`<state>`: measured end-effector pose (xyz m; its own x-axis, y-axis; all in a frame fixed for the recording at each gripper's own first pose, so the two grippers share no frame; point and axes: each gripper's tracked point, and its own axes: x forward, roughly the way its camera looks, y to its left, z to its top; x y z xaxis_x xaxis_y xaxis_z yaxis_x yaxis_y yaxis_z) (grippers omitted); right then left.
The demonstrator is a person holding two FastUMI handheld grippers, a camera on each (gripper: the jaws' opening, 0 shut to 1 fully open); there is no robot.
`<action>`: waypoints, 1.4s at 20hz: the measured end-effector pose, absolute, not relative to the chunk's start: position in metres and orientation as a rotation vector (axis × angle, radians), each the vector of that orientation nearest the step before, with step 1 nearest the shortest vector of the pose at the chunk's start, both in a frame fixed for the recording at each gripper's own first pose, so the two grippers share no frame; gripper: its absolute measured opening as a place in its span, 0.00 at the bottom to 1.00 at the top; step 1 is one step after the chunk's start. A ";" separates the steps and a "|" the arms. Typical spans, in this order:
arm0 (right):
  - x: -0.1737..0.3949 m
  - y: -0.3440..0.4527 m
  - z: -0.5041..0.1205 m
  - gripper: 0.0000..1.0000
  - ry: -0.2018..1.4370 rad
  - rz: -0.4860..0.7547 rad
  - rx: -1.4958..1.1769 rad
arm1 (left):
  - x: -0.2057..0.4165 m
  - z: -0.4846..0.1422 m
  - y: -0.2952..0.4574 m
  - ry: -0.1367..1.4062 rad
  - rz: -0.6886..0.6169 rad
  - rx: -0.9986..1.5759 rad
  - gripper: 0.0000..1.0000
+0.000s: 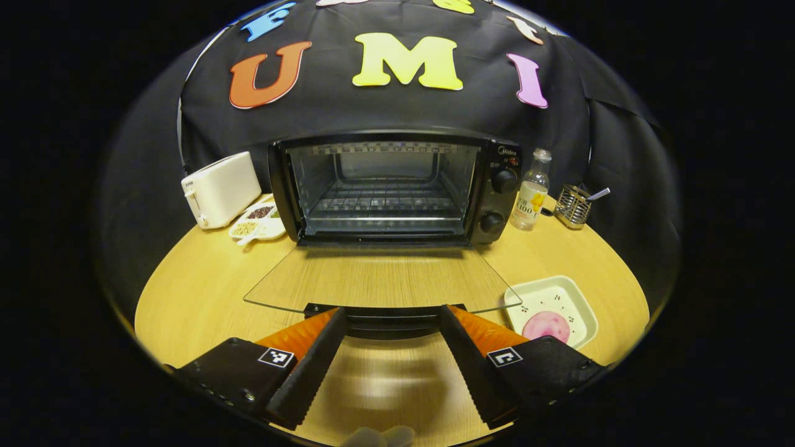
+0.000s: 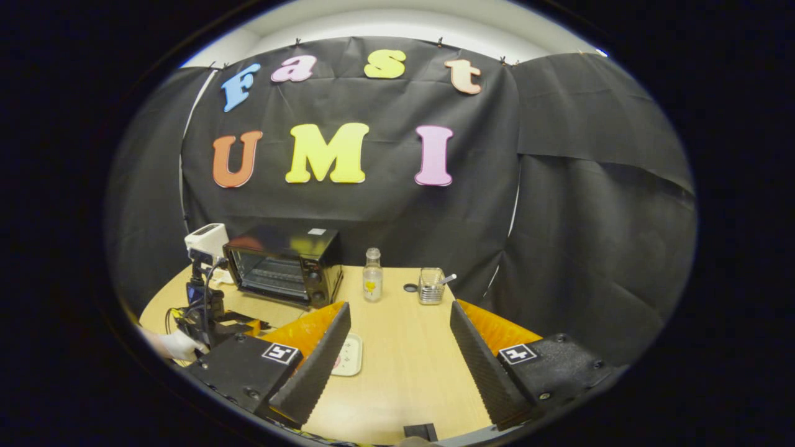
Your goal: Open the electric oven with the left hand, put the food in, and close the electric oven.
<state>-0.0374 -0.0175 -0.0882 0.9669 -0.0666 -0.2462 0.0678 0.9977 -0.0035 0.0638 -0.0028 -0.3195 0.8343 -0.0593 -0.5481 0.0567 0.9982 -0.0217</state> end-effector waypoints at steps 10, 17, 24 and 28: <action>-0.042 -0.023 -0.102 1.00 0.270 -0.055 0.039 | 0.066 -0.336 -0.008 0.602 -0.053 -0.005 0.96; -0.027 -0.014 -0.145 1.00 0.352 -0.009 0.093 | 0.043 -0.277 0.008 0.461 -0.042 0.015 0.96; 0.009 0.010 -0.204 0.94 0.474 0.074 0.125 | -0.010 -0.180 0.019 0.303 -0.044 0.038 0.96; 0.034 0.030 -0.251 0.87 0.594 0.138 0.181 | -0.032 -0.119 0.025 0.218 -0.021 0.039 0.96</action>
<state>0.0335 0.0304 -0.2507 0.8201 0.1811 -0.5428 -0.0771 0.9749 0.2088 -0.0319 0.0247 -0.1193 0.9761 -0.0163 -0.2167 0.0247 0.9990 0.0363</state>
